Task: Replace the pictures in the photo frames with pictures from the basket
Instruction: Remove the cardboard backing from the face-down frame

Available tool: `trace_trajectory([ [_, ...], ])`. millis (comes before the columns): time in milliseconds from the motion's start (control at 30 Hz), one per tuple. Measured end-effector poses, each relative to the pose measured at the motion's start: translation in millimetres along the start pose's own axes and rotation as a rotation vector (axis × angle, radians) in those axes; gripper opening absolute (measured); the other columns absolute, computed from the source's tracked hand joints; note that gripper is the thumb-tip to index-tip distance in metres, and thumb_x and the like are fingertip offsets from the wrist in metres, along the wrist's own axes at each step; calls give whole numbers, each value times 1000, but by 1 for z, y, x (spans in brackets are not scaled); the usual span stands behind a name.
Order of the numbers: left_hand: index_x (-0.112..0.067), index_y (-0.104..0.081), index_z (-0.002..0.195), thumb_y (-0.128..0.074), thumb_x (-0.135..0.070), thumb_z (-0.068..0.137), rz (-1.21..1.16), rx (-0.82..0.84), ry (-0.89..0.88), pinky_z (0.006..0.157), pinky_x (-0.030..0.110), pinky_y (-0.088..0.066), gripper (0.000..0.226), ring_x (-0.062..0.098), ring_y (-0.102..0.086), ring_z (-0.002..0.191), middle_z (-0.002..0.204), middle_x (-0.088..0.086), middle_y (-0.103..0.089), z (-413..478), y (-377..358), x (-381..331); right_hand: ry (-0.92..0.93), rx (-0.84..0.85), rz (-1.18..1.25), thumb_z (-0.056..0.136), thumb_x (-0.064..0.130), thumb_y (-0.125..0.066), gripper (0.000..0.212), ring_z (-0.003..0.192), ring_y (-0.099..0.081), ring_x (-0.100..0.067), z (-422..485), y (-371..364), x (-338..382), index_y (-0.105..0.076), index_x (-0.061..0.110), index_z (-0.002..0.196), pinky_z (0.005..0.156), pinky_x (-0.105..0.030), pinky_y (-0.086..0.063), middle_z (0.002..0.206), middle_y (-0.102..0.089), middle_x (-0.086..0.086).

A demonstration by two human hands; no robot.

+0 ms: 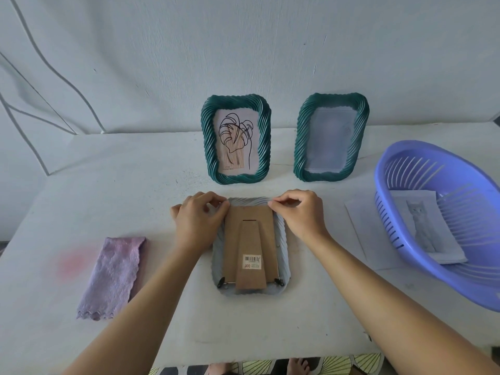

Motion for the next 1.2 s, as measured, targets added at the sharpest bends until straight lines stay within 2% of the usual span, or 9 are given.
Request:
trace_trajectory([
  [133,-35,-68,79,-66,-43,88,16,-17,43,80,35,-22,12,12,-56,85,79,-14,-63,1,-2,0,2,-52,-38,72,30,-82,11,68,-66,-2,-1,1,4,-76,21,69,72,-34,-56,68,-72,12],
  [233,-38,-67,81,-64,-45,89,24,-1,32,80,34,-21,11,12,-56,85,80,-14,-64,1,-2,-2,32,-24,-45,75,29,-81,8,70,-66,-2,-2,0,7,-77,22,73,74,-34,-56,71,-72,12],
  [333,-39,-69,94,-63,-45,92,17,48,0,83,35,-24,8,12,-57,90,86,-14,-65,1,-1,-3,107,46,-37,83,26,-76,10,86,-66,-4,-8,4,14,-79,21,91,84,-34,-55,87,-74,11],
  [400,-37,-67,107,-62,-44,93,-12,88,-36,89,37,-30,17,11,-59,92,92,-15,-64,-2,2,-4,173,62,-73,87,26,-73,19,101,-62,-9,-19,10,21,-76,21,106,92,-26,-49,100,-73,10],
  [500,-36,-65,114,-63,-42,93,-75,116,-123,95,48,-43,21,-1,-58,91,100,-15,-61,-18,15,-10,278,67,-116,86,26,-73,20,105,-56,-11,-42,20,33,-75,23,106,91,-20,-43,101,-68,10],
  [633,-35,-70,107,-62,-47,91,-64,177,-266,90,52,-48,21,1,-59,97,105,-18,-61,-59,32,-15,350,111,-109,83,32,-72,10,101,-56,-10,-78,27,38,-75,25,89,90,-31,-46,92,-66,13],
  [767,-39,-72,108,-49,-59,91,28,237,-364,94,48,-41,35,2,-55,114,117,-24,-61,-103,36,-12,388,216,-104,85,37,-70,10,105,-55,-6,-109,20,35,-72,29,89,89,-44,-46,96,-64,21],
  [967,-38,-67,123,-48,-66,89,160,228,-446,91,45,-34,48,4,-50,127,136,-23,-57,-134,32,-8,459,233,-177,83,44,-72,25,126,-48,-5,-137,18,30,-74,24,98,103,-41,-40,116,-62,18],
  [1200,-36,-75,110,-55,-68,84,109,145,-461,91,48,-34,46,5,-57,122,132,-17,-63,-137,33,-8,450,240,-120,76,51,-78,34,132,-46,-9,-137,17,23,-73,25,98,105,-46,-40,124,-63,16],
])
Point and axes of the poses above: each hand's wrist, its own z-axis towards the middle knuckle, its own y-axis out of the back of the hand, x = y × z, the point moved 9 cm from there along z, towards the middle knuckle
